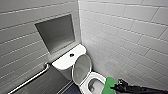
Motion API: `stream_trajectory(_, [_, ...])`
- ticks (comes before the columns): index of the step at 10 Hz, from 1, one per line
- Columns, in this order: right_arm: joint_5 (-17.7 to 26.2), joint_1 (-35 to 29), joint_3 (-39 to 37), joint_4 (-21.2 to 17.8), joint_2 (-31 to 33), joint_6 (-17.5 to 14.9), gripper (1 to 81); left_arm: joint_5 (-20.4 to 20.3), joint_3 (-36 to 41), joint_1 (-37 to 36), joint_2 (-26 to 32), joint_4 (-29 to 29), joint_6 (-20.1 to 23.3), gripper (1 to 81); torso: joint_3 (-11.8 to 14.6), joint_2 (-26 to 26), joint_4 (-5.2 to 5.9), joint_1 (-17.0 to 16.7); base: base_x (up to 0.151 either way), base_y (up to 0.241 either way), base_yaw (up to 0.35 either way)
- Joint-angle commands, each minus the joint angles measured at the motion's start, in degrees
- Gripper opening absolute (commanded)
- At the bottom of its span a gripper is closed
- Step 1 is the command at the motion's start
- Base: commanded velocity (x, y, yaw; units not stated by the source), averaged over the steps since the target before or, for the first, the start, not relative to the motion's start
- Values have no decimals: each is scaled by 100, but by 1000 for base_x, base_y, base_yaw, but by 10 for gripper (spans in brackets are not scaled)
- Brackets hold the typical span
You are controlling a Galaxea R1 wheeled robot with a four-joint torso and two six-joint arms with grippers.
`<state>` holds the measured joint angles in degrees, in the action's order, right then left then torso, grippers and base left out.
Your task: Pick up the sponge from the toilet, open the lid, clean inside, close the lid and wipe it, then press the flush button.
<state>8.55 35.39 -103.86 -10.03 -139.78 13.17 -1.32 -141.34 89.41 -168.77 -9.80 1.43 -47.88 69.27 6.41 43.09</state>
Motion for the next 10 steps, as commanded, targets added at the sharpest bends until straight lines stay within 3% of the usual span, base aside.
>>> stream_trajectory(1, [147,-756,-10,-113,9,28,10,457,-34,117,-52,48,7,811,-481,0,0,0,0,0,0])
stream_trajectory(2, [147,-800,-63,-113,-27,37,10,457,-43,117,-61,48,7,811,-619,0,0,0,0,0,0])
stream_trajectory(3, [147,-844,-97,-121,-53,37,10,457,-43,117,-70,48,7,811,-299,571,0,372,0,0,0])
stream_trajectory(6, [174,-976,-133,-122,-132,55,10,457,-43,117,-79,48,7,811,-496,763,2,492,0,0,0])
stream_trajectory(10, [200,-1011,-317,-87,-439,55,10,457,-43,135,-79,48,7,811,-509,1594,2,1008,0,0,0])
